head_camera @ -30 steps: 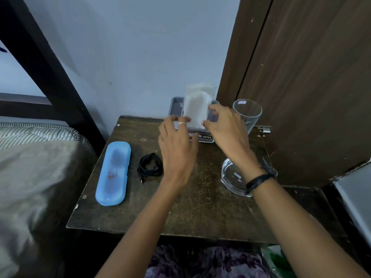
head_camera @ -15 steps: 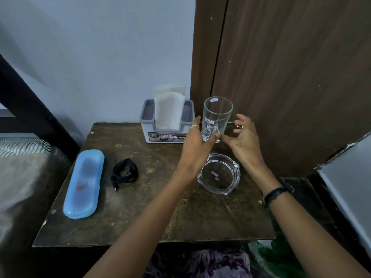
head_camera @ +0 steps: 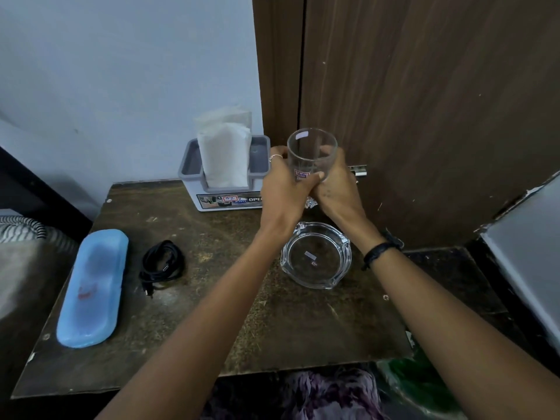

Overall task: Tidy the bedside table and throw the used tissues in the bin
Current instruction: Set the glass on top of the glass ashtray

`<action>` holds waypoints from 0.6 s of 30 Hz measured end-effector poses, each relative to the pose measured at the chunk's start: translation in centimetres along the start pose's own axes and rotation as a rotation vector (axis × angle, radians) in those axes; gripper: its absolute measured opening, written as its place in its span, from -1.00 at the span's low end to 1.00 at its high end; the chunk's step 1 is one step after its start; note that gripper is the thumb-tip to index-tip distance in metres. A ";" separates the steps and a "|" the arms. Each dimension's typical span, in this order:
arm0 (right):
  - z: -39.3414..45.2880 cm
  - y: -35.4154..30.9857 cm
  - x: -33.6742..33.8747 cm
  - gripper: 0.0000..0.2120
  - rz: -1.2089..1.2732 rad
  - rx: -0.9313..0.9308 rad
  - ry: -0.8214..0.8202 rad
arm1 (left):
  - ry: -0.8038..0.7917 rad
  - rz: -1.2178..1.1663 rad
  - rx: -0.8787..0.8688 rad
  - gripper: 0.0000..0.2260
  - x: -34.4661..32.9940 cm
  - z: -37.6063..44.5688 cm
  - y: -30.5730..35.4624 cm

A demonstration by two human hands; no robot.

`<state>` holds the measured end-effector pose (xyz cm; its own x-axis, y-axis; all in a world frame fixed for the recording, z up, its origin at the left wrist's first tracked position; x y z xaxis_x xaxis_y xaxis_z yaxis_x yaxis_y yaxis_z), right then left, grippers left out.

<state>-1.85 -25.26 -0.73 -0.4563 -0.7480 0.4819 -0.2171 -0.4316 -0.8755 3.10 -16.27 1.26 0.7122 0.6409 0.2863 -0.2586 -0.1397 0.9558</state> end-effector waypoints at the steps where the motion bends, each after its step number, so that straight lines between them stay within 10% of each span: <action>1: -0.4 -0.1 0.4 -0.46 -0.005 0.006 0.001 | -0.012 -0.003 -0.013 -0.54 0.1 -0.4 0.2; 18: -9.7 -2.7 2.4 -0.34 -0.059 0.050 -0.183 | -0.477 -0.099 -0.057 -0.28 3.5 -6.5 1.0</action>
<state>-10.73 -20.98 2.47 -0.2785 -0.7978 0.5348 -0.1933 -0.4989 -0.8448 1.09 -9.22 2.77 0.9513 0.2301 0.2050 -0.2000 -0.0452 0.9788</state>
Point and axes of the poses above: each hand's wrist, its own z-axis towards the middle knuckle, its own x-axis out of the back of the hand, y = z × x, the point moved 1 cm from there along z, towards the middle knuckle, and after that the axes turned 15 degrees about -y, right-handed, at the moved point
